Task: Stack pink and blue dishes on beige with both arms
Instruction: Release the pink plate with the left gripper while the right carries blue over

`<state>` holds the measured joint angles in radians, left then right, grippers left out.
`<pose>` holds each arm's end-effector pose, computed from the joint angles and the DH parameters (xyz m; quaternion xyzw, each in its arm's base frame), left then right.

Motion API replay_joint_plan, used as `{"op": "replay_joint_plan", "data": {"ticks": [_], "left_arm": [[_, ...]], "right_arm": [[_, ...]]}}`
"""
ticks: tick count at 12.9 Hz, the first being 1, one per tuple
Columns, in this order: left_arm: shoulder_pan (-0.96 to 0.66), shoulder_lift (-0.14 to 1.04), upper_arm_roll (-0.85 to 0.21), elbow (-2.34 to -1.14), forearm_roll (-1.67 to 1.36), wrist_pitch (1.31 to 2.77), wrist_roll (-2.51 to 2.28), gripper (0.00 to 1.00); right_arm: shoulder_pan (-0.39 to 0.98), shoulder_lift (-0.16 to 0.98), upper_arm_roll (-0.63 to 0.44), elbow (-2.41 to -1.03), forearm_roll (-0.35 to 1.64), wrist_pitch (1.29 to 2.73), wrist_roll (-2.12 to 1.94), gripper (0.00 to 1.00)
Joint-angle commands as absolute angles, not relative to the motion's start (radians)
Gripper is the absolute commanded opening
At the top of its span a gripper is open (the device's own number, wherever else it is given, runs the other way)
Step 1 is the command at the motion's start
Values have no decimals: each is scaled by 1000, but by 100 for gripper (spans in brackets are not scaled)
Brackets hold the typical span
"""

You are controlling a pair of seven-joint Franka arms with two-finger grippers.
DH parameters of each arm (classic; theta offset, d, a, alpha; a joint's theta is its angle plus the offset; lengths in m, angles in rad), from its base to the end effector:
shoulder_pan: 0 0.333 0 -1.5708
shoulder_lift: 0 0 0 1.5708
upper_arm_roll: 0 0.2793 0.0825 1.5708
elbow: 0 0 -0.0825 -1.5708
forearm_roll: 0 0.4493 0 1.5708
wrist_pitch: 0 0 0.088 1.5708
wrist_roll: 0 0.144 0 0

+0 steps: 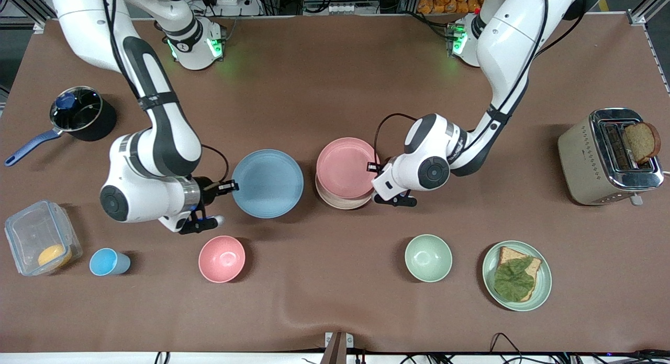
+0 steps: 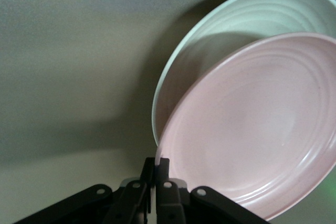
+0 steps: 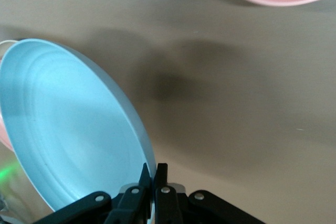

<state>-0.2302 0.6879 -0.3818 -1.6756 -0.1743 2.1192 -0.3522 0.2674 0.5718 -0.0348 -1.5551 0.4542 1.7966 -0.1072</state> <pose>0.5479 -0.4011 0.1083 0.9752 -0.0471 -0.1783 0.1222 0.6574 0.2115 0.2010 -0.9637 -0.0795 0.1719 0.1883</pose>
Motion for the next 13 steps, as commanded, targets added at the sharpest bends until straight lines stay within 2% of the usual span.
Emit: {"op": "replay_joint_plan", "data": {"ticks": [1,9,13], "left_arm": [[-244,701,-368,-1655,-150,2118,-380,0],[-244,709,-365,-1655,-123,2118,-388,0],[-241,707,-364,-1655,-123,2118,-387,34]], "right_arm": [[293,555,-45,-1565,489,1792,-97,0],[338,560,-48,-1575,546,1833,-97,0],[331,560,-48,-1586,546,1836,-106,0]]}}
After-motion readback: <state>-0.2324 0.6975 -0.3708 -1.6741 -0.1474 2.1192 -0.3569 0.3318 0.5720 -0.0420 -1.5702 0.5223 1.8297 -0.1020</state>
